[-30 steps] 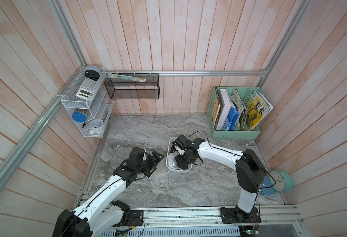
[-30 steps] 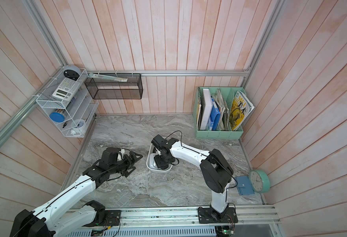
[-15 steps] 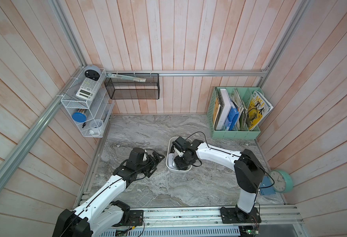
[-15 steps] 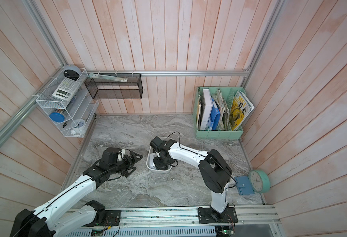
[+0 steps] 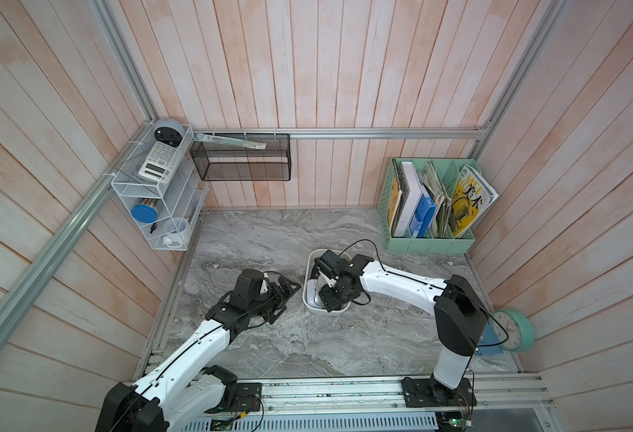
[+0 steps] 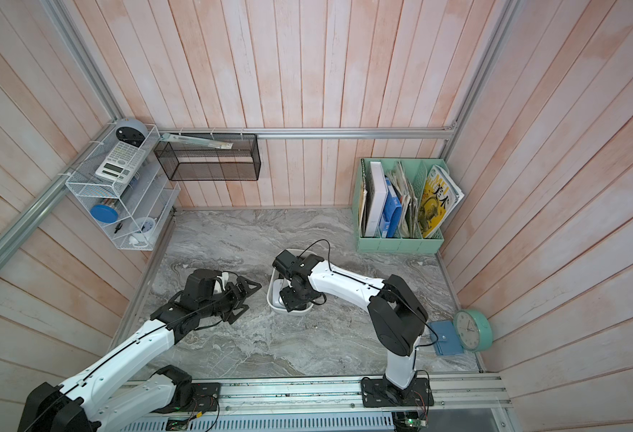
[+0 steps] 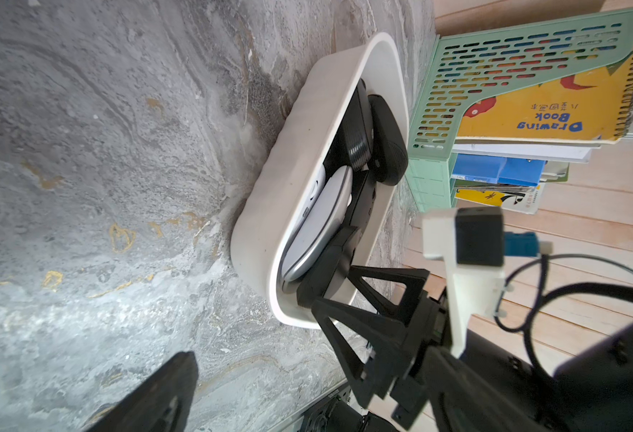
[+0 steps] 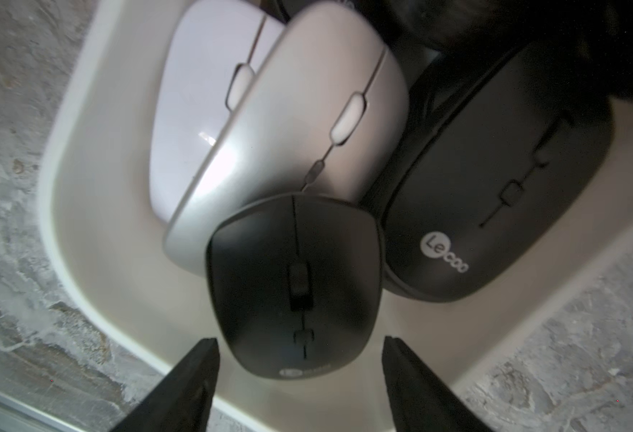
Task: Put the mouse in the storage box
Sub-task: Place the mouse in the storage box.
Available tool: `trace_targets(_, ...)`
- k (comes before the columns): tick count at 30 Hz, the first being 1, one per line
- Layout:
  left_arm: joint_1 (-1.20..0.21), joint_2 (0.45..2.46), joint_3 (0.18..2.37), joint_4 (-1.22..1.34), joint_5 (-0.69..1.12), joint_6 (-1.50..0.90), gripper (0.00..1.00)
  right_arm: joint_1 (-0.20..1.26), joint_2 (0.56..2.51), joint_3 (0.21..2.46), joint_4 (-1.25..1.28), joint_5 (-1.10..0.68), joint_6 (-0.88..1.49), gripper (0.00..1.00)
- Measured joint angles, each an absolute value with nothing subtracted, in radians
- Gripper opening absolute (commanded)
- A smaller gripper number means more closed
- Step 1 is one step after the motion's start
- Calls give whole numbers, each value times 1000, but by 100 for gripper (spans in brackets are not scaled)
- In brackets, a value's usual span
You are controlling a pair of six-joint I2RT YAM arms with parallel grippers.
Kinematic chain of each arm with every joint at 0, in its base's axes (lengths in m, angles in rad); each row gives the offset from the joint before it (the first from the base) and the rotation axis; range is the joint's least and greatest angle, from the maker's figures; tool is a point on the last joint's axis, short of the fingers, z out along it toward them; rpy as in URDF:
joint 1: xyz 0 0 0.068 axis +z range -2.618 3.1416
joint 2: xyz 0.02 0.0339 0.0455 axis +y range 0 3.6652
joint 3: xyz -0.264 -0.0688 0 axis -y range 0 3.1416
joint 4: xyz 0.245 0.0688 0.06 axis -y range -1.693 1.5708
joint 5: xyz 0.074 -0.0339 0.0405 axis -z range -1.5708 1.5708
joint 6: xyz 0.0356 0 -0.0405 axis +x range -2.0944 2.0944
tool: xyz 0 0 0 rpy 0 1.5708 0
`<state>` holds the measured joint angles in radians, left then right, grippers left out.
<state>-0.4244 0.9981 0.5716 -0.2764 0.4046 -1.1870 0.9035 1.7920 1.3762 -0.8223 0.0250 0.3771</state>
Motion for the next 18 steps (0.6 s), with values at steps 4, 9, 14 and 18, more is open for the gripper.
trace_targets(4, -427, 999, 572, -275, 414, -1184, 100, 909, 1736, 1376, -835, 28, 389, 76)
trace_targets(9, -474, 1031, 575, -262, 415, -1183, 100, 909, 1705, 1376, -839, 43, 393, 76)
trace_targets(14, -552, 1091, 658, -312, 408, -1127, 100, 908, 1682, 1376, -857, 83, 392, 76)
trace_targets(18, -570, 1131, 828, -417, 405, -1021, 100, 886, 1604, 1374, -873, 163, 393, 78)
